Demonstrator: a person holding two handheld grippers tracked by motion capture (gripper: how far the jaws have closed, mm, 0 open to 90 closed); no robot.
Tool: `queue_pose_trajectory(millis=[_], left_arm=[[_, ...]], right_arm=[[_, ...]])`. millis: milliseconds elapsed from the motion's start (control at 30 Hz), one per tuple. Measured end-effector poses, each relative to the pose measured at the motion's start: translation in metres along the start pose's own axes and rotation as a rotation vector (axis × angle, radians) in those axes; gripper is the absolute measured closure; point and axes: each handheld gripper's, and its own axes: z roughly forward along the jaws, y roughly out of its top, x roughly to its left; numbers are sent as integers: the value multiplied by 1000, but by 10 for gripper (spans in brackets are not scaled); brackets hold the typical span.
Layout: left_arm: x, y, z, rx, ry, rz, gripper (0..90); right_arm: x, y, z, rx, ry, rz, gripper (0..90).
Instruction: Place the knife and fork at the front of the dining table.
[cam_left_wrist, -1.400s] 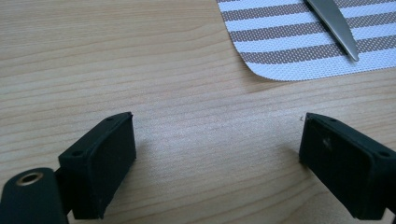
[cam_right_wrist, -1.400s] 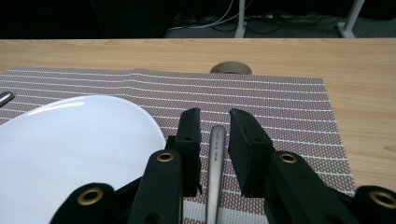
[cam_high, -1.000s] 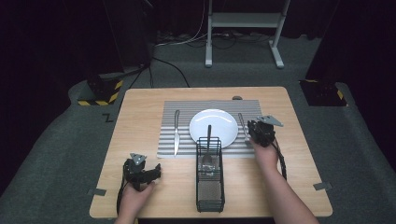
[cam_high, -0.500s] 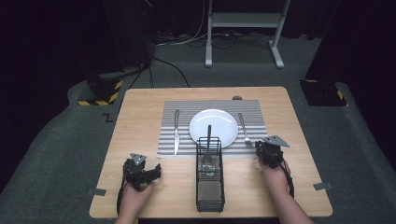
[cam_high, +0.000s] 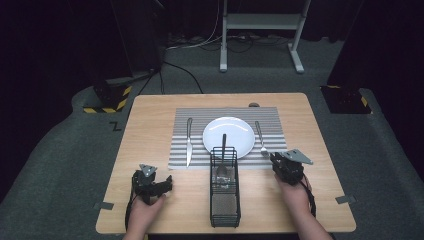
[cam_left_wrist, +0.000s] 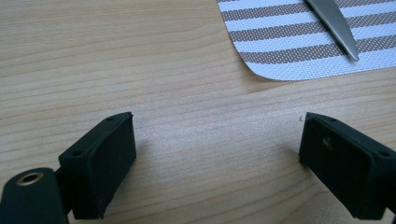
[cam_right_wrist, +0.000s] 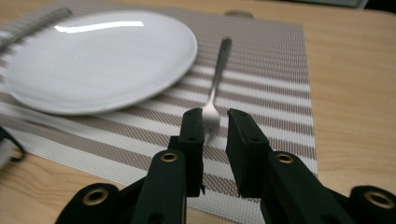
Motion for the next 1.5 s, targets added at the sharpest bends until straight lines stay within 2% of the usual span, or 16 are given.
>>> queue_pose_trajectory(millis=[200, 300, 433, 833, 1033, 1167, 1333, 1500], left_arm=[[0, 0, 0, 0, 0, 0, 108], [0, 0, 0, 0, 0, 0, 108], [0, 0, 0, 0, 0, 0, 108], [0, 0, 0, 0, 0, 0, 108], [0, 0, 0, 0, 0, 0, 108], [0, 0, 0, 0, 0, 0, 108], [0, 0, 0, 0, 0, 0, 109], [0, 0, 0, 0, 0, -1, 109]], right_arm=[[12, 13, -24, -139, 48, -18, 652], [17, 20, -34, -188, 104, 8, 576], [25, 27, -43, -245, 146, 19, 513], [50, 45, -56, -336, 247, 0, 454], [66, 55, -57, -379, 270, -15, 449], [78, 63, -54, -388, 295, -12, 458], [92, 69, -48, -399, 309, -27, 510], [102, 75, -41, -395, 325, -26, 532]])
